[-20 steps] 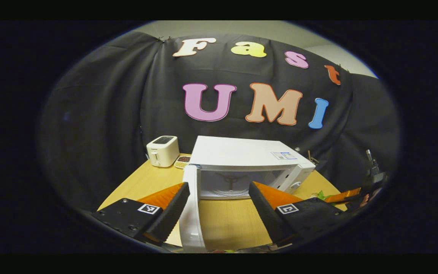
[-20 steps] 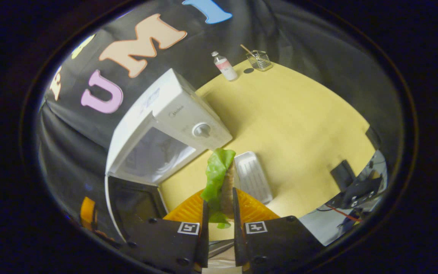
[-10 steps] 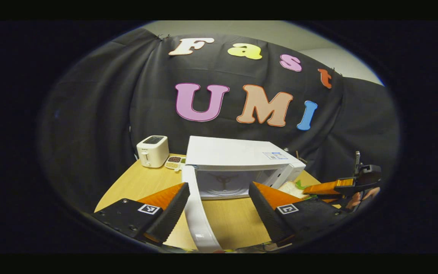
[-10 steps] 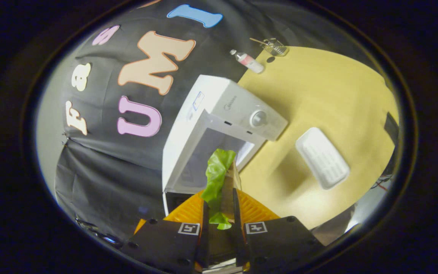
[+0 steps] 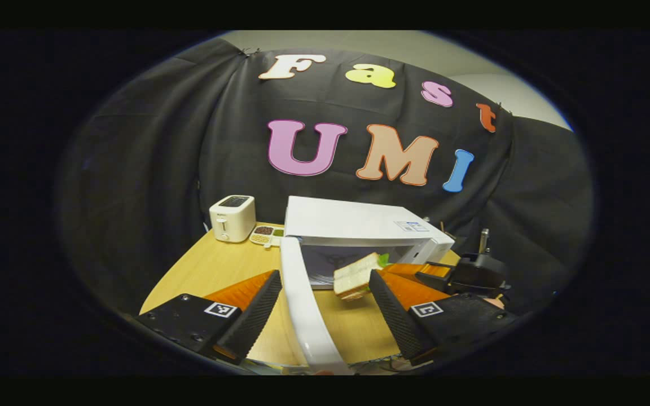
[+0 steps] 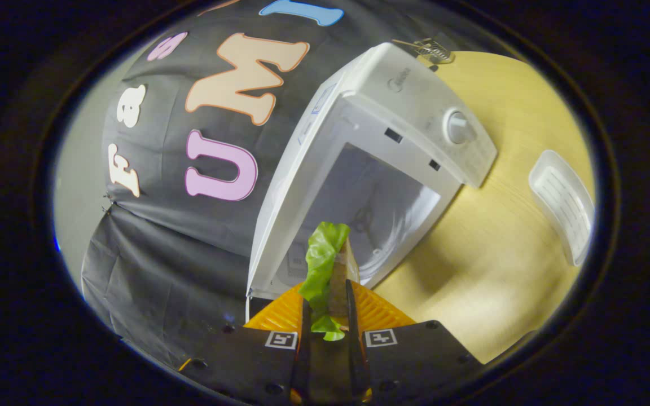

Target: Open the microwave oven with the left hand, put the food in, and close the microwave oven.

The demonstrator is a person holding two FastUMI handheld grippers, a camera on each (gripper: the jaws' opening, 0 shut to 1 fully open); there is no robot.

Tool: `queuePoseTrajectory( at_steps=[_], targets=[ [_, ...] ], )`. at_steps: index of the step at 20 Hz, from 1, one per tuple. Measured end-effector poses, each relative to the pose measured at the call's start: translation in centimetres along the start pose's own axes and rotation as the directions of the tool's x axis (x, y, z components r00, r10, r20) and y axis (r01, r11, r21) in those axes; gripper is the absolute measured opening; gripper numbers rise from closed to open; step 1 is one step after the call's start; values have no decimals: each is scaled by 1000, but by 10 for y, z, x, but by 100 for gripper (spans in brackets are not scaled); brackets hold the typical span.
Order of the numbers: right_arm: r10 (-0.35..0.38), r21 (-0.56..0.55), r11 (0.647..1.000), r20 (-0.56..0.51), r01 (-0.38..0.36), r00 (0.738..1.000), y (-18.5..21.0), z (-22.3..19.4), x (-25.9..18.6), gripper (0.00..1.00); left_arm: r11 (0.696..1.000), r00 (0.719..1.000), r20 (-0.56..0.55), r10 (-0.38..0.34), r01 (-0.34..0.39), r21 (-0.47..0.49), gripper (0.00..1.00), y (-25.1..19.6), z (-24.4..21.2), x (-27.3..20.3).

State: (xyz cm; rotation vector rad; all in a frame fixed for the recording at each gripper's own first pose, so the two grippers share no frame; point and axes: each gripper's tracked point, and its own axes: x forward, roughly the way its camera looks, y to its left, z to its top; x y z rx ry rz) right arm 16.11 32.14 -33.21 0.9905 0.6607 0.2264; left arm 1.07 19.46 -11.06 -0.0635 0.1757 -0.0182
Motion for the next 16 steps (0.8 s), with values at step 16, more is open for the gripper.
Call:
queuePoseTrajectory(
  at_steps=[16],
  targets=[
    [-248, -402, 863, 194, 307, 949, -63, 58, 89, 27, 983, 982, -32, 184, -185, -13, 95, 71, -18, -23]
  ],
)
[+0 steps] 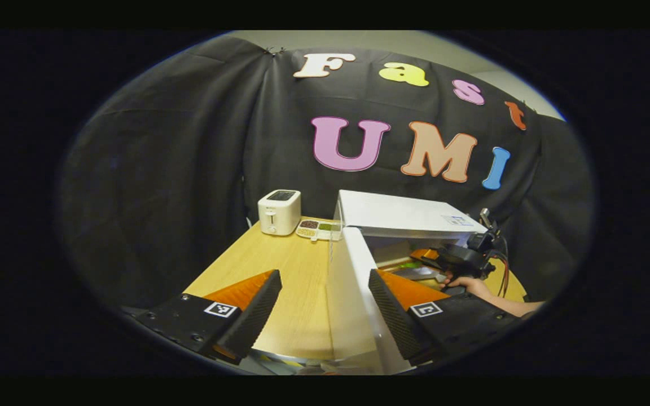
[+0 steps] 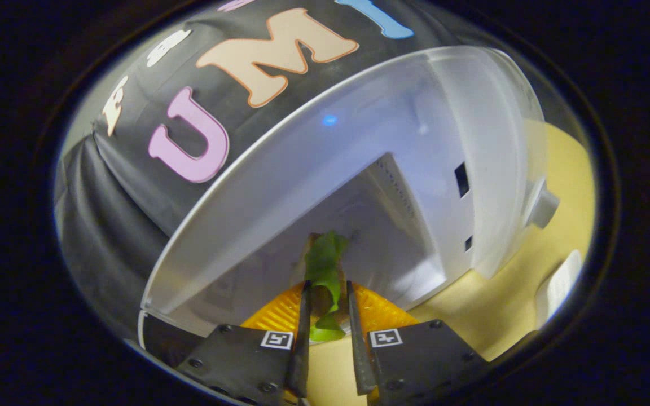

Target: Open the microwave oven with the left hand, put the food in, and close the microwave oven.

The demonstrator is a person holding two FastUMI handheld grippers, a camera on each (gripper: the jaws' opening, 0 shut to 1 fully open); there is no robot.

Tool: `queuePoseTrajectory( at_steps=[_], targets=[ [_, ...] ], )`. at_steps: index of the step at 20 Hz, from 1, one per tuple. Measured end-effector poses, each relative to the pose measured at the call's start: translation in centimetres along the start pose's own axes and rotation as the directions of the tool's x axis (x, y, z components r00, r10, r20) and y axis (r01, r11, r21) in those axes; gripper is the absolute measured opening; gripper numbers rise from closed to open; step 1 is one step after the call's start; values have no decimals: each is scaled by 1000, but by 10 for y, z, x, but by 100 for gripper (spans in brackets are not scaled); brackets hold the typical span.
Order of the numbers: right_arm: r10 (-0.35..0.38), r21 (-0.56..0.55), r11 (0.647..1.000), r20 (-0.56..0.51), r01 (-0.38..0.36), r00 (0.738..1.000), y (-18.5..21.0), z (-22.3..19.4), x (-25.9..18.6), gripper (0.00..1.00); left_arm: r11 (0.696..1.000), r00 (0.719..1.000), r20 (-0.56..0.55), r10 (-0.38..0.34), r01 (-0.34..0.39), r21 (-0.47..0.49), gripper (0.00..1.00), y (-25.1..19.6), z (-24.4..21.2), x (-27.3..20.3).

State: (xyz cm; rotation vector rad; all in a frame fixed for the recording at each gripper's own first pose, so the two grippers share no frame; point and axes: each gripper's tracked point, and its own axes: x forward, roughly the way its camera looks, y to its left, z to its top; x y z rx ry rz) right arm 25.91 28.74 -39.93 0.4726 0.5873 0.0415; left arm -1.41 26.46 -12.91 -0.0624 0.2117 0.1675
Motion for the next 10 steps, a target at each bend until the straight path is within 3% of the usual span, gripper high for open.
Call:
queuePoseTrajectory(
  at_steps=[1, 5, 6, 7, 8, 9, 10],
  targets=[
    [-24, -50, 998, -12, 23, 1000, -6, -3, 3, 26, 1000, 1000, -6, 3, -3, -4, 95, 2, -3, 0],
    [-14, -111, 994, 10, 15, 1000, -5, 1, -1, 96, 999, 999, -33, 23, -24, -23, 95, 15, -12, -2],
    [-21, -120, 992, 31, 25, 999, -6, 6, -7, 89, 999, 999, -35, 31, -32, -24, 95, 18, -13, -3],
    [-21, -124, 992, 43, 27, 999, -7, 10, -11, 91, 999, 999, -36, 40, -40, -20, 95, 22, -14, -3],
    [-17, -127, 992, 51, 23, 999, -5, 12, -18, 100, 999, 998, -37, 46, -47, -17, 95, 25, -15, -4],
    [-14, -135, 991, 61, 22, 998, -6, 15, -25, 99, 999, 998, -39, 50, -51, -13, 95, 27, -17, -6],
    [-11, -146, 989, 75, 22, 997, -6, 18, -34, 91, 998, 998, -41, 56, -57, -13, 94, 30, -19, -6]
  ],
)
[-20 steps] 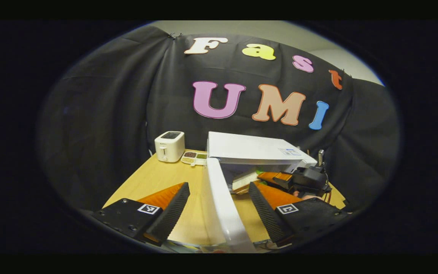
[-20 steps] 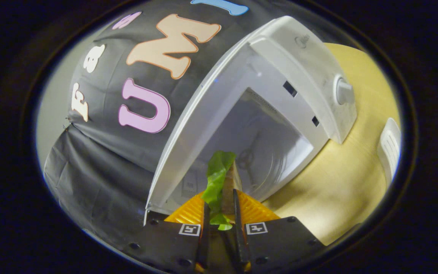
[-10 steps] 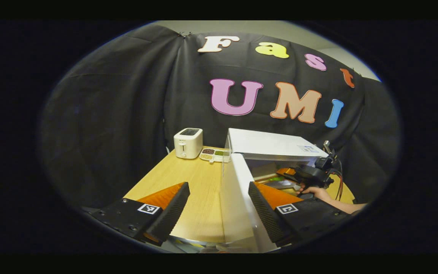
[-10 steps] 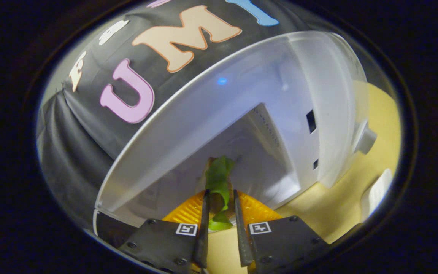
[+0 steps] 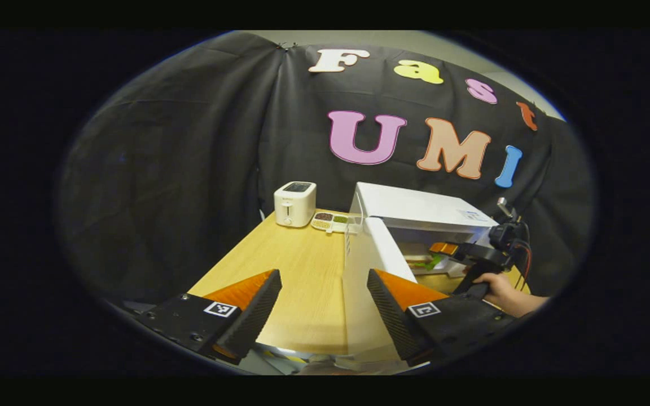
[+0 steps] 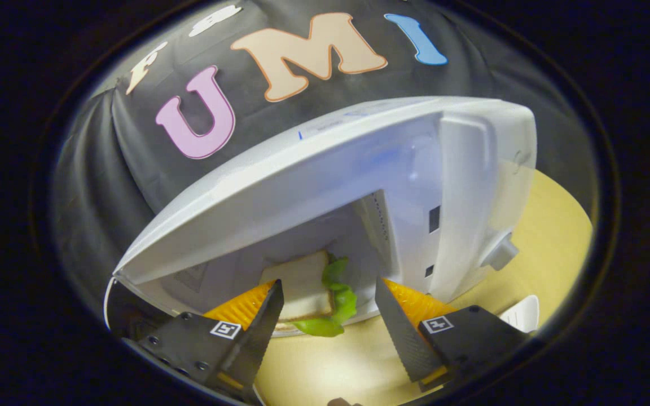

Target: Open the microwave oven with the left hand, put the food in, and close the microwave oven.

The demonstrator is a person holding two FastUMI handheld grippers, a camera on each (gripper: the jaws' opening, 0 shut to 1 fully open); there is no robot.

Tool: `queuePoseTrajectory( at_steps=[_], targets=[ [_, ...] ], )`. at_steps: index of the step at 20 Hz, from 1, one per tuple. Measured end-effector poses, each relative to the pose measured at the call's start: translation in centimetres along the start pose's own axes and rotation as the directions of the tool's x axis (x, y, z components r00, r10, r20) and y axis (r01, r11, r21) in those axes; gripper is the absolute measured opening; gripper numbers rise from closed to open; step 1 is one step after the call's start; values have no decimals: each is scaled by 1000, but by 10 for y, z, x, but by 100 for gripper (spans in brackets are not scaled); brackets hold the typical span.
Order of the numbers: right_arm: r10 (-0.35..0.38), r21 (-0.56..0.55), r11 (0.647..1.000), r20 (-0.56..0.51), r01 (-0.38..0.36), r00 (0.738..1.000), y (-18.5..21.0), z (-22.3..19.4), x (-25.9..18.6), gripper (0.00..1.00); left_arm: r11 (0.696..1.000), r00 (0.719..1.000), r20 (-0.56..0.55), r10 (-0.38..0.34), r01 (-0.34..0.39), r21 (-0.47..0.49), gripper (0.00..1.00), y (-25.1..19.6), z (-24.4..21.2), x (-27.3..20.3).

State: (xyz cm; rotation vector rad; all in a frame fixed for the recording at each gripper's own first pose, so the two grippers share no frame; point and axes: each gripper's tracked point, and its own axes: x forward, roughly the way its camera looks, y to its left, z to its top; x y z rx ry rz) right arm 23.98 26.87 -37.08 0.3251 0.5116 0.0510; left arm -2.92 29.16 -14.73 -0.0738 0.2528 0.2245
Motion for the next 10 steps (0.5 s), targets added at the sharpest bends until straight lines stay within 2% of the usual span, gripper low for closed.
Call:
queuePoseTrajectory(
  at_steps=[1, 6, 8, 9, 10],
  targets=[
    [-2, -11, 1000, 18, 2, 1000, -3, 5, -10, 99, 1000, 1000, -2, 3, -3, -4, 94, 3, -2, 1],
    [-15, -55, 998, 88, 20, 996, -12, 30, -71, 100, 998, 998, -51, -46, 48, 35, 89, -1, -20, 4],
    [-17, -70, 997, 113, 25, 993, -13, 40, -95, 99, 996, 994, -74, -74, 78, 51, 78, -5, -29, 3],
    [-23, -81, 996, 131, 34, 991, -14, 45, -107, 91, 995, 993, -85, -84, 89, 55, 64, -6, -33, 2],
    [-29, -89, 995, 151, 42, 988, -14, 51, -117, 91, 993, 990, -99, -96, 102, 60, 53, -9, -39, 1]
  ],
)
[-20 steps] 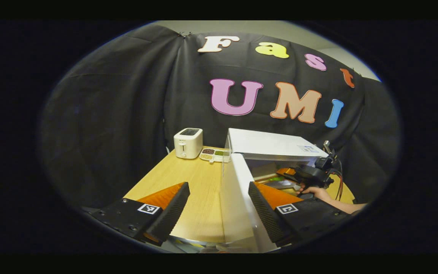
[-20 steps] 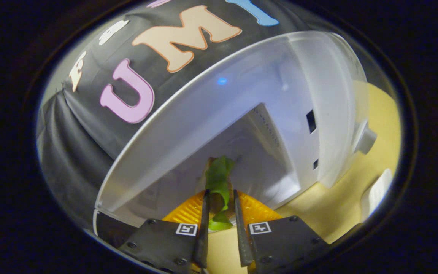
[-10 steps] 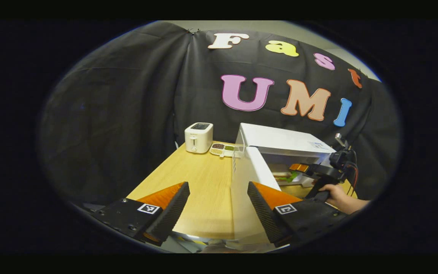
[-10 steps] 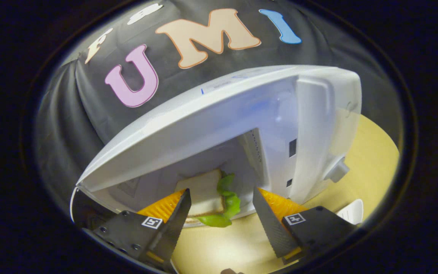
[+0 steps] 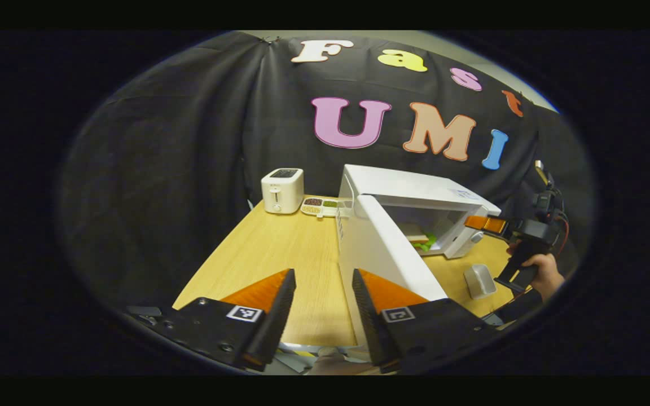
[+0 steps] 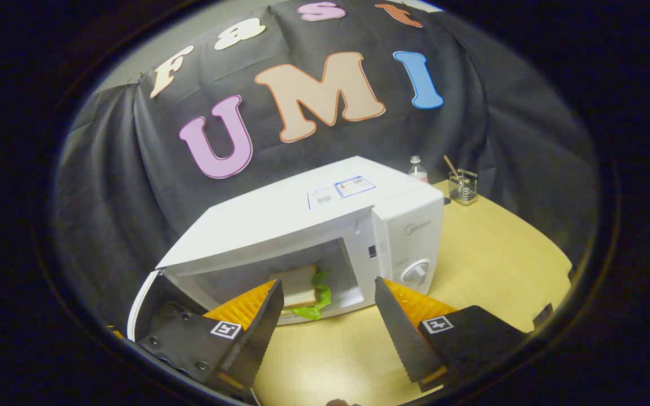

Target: Open the microwave oven with the left hand, put the food in, and close the microwave oven.

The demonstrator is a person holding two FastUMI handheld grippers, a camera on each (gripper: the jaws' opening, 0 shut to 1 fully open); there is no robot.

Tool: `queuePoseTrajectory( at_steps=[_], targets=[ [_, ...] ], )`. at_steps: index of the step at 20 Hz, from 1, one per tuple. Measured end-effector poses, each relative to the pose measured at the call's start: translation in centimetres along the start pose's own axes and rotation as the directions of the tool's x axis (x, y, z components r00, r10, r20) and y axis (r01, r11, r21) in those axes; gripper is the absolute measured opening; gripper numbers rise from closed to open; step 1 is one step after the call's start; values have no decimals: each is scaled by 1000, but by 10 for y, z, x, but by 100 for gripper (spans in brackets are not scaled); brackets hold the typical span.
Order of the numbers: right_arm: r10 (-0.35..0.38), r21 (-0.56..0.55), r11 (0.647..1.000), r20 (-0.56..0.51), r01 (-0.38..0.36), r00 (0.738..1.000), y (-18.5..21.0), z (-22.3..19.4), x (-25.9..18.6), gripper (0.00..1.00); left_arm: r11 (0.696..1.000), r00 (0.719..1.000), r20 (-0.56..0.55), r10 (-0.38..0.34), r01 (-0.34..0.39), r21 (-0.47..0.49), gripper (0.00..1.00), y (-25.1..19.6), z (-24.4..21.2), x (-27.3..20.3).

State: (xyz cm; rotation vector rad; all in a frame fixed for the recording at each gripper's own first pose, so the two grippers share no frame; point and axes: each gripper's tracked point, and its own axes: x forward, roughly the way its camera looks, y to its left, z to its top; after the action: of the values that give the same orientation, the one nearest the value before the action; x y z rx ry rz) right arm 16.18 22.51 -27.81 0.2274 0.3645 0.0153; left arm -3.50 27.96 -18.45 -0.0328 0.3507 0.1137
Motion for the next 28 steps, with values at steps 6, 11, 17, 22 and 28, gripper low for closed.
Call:
queuePoseTrajectory(
  at_steps=[6, 11, 17, 22, 28],
  targets=[
    [-51, 26, 998, 69, 50, 996, -7, 18, -53, 91, 996, 998, -58, -27, 31, 78, 2, 1, -24, -4],
    [-172, -1, 985, 122, 173, 978, -37, 15, -100, 99, 981, 989, -86, -117, 129, 147, 0, -12, -34, -6],
    [-260, 28, 966, 124, 258, 958, -58, -2, -148, 91, 946, 966, -97, -238, 253, 202, 1, -47, -35, -1],
    [-324, 20, 946, 141, 324, 936, -85, 4, -178, 91, 922, 959, -79, -271, 282, 267, 1, -68, -25, 3],
    [-329, 11, 944, 134, 331, 935, -120, 16, -191, 91, 930, 961, -66, -269, 277, 241, 1, -110, -17, 9]
  ],
)
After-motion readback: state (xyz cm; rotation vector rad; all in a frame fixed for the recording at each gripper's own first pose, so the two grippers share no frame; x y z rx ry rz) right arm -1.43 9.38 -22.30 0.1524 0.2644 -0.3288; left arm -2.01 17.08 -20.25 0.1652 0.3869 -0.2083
